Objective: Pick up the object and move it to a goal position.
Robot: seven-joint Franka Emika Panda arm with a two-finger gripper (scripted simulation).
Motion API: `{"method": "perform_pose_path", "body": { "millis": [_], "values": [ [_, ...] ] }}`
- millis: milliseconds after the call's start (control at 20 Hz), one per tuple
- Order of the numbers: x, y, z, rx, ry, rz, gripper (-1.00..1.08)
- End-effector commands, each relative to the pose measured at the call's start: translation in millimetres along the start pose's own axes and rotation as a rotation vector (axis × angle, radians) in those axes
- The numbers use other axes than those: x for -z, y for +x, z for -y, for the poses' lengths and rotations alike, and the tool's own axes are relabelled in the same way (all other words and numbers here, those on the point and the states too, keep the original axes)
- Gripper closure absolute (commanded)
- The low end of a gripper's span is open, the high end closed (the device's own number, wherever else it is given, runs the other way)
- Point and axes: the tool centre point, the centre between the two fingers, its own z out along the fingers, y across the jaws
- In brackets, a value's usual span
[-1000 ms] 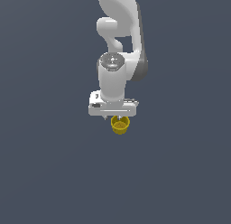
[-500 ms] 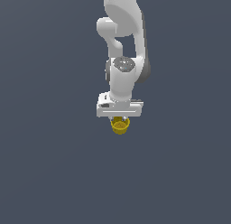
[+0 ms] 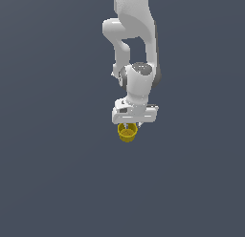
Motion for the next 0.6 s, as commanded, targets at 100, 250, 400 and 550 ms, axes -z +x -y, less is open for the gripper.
{"method": "perform_pose_path", "body": {
  "millis": [100,250,400,550],
  "values": [
    [-4.2,-6.1,13.2,0.026,0.001,-0.033,-0.20],
    [-5.8,-9.0,19.0,0.037,0.003,-0.047,-0.20],
    [-6.7,-10.8,22.5,0.044,0.005,-0.055,-0.20],
    [-7.2,-11.4,23.6,0.046,0.005,-0.058,-0.20]
  ]
}}
